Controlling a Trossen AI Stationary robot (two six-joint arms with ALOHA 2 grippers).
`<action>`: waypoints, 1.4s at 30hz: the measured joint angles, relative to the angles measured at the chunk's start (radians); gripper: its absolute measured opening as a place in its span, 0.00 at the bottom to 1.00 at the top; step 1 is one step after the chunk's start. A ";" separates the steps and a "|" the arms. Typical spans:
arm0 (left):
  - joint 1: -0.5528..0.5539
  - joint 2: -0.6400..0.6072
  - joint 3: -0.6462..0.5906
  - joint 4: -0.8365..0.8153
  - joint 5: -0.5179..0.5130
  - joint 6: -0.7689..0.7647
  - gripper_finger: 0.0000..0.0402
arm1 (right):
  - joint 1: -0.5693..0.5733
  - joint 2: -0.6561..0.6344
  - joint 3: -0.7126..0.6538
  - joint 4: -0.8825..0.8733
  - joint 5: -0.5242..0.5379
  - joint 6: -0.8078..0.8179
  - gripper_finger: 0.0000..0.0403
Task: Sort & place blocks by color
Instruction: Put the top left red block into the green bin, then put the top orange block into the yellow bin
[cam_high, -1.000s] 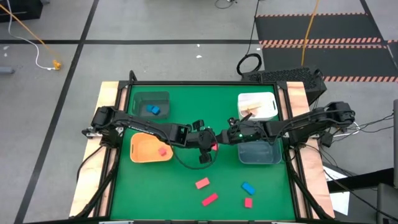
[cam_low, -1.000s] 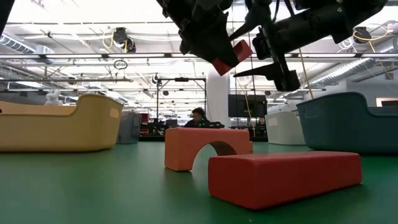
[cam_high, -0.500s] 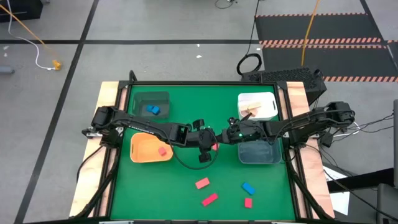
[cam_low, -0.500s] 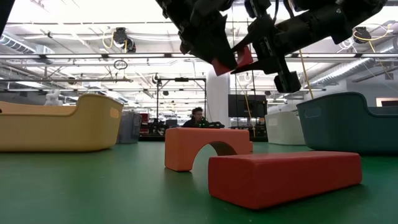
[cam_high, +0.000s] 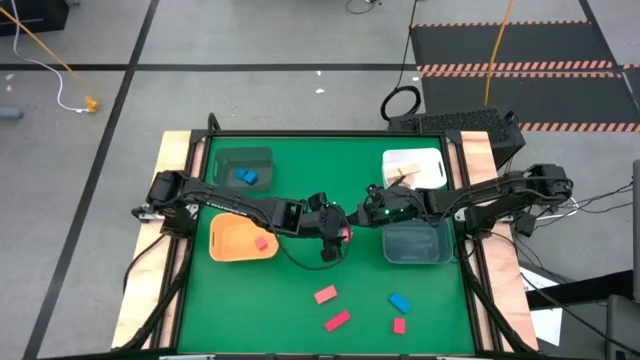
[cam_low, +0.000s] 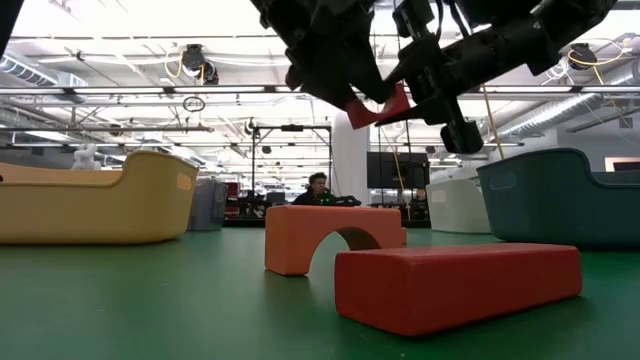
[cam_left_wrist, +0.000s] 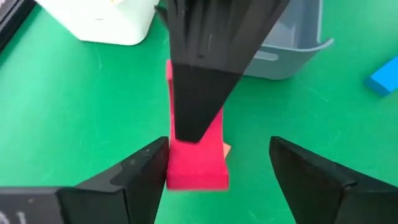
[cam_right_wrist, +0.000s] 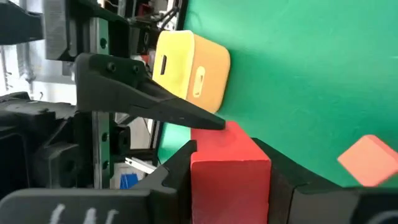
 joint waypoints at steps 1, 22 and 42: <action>0.000 0.000 0.000 -0.005 -0.001 -0.014 0.69 | -0.010 -0.010 0.000 -0.024 -0.003 -0.016 0.27; 0.078 0.000 0.000 -0.101 0.001 -0.145 0.62 | -0.052 -0.523 0.000 -0.906 -0.158 -0.236 0.27; 0.151 0.000 -0.024 -0.049 0.134 -0.417 0.62 | -0.006 -0.525 -0.020 -1.242 -0.179 -0.295 0.63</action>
